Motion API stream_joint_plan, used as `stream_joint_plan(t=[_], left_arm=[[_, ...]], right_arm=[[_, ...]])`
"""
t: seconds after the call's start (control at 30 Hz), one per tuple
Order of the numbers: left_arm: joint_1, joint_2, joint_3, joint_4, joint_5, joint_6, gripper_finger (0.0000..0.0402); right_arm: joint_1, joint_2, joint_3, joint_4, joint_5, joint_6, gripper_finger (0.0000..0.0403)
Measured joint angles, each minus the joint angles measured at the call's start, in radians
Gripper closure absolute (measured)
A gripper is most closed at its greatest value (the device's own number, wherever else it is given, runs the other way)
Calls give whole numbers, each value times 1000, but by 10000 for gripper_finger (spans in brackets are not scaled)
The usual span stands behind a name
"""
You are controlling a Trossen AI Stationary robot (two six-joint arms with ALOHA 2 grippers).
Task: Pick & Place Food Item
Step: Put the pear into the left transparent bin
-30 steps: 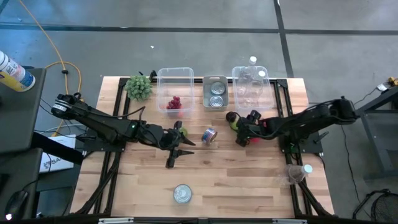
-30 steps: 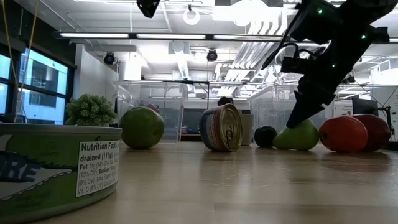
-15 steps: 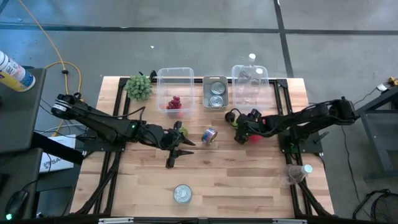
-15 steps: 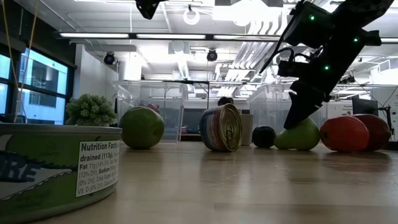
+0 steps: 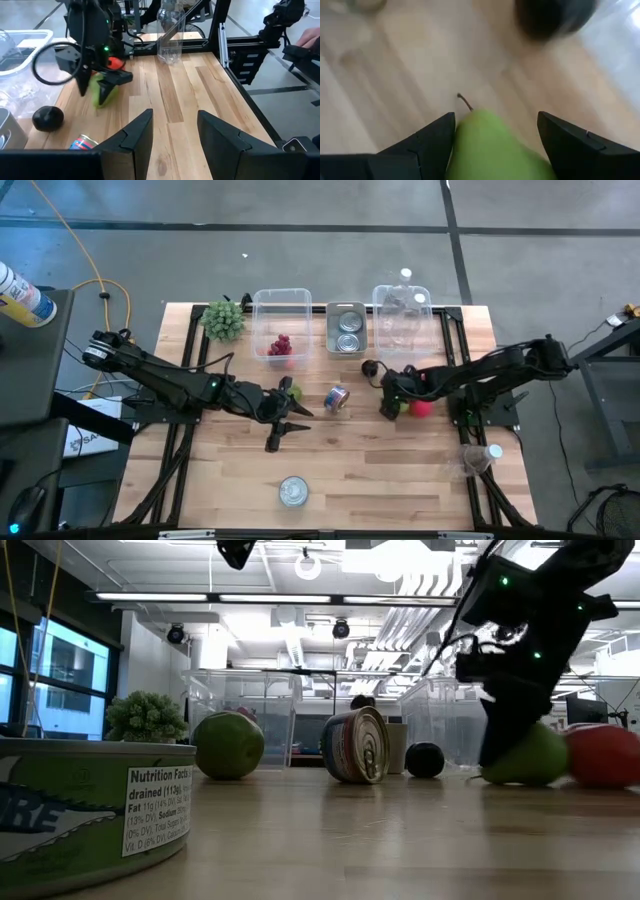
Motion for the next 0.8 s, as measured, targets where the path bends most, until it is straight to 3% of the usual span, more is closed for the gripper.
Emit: stream_joint_plan(t=[0.13,0.33,0.57,0.8], left_arm=[[0,0,0,0,0,0,254],[0,0,0,0,0,-2,254],[0,0,0,1,-1,-4,254],[0,0,0,1,-1,-11,254]], right_arm=[[7,2,-3,-13,-88,-11,132],[53,0,-1,-36,-68,-13,140],[83,0,0,-36,-53,-16,182],[85,-1,1,-34,-67,-8,187]])
